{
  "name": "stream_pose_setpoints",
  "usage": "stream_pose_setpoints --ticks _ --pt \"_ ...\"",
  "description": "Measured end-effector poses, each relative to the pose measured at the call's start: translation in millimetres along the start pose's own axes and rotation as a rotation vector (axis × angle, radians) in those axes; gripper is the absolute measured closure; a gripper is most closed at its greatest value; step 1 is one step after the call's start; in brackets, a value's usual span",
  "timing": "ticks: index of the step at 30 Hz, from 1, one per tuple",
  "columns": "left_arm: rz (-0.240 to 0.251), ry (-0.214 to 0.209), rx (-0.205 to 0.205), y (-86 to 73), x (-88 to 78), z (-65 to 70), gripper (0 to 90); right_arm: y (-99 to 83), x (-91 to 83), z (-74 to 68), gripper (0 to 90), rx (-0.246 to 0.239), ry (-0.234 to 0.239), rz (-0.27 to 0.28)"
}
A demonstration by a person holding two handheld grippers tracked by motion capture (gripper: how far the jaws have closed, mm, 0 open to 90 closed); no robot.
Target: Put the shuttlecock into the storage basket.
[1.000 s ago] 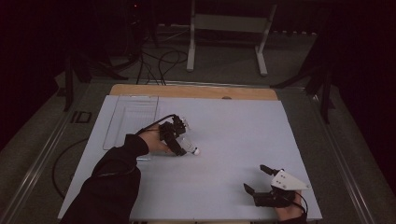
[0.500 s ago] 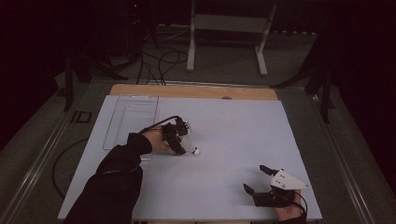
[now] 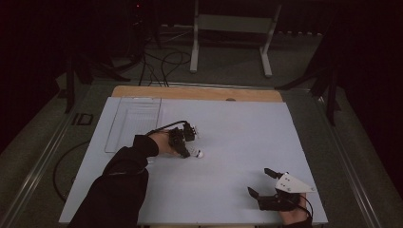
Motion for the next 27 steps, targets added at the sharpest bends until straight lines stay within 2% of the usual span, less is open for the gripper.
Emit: stream_pose_setpoints --ticks 2,4,11,16,24,27 --pt "0.004 -0.004 -0.001 0.4 -0.5 0.1 88.6 -0.1 0.0 0.0 9.5 0.001 0.000 -0.001" --pt "0.017 0.000 0.015 1.7 -2.6 1.3 89.3 -0.1 0.0 0.1 9.5 0.002 0.000 0.000" --pt "0.024 -0.010 0.024 4.7 -6.9 5.9 89.8 0.2 -0.5 0.3 9.5 -0.001 -0.003 0.001" --pt "0.013 -0.013 0.047 6.8 -11.3 10.8 89.8 0.6 -0.7 -0.1 9.5 0.001 -0.003 0.004" --pt "0.022 -0.018 0.084 11.0 -22.0 19.8 89.8 1.2 -1.9 0.0 9.5 -0.008 -0.015 0.007" --pt "0.036 -0.038 0.083 12.7 -27.0 23.6 89.8 2.0 -2.2 -0.4 9.5 -0.012 -0.015 0.017"
Point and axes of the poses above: each handheld gripper's, and its own axes: x roughly forward along the jaws, y roughly out of its top, z roughly to its right, the point moved 4 cm from there along x, roughly forward along the jaws, and after that the axes turned 1 degree about z, right-handed, at the moved point
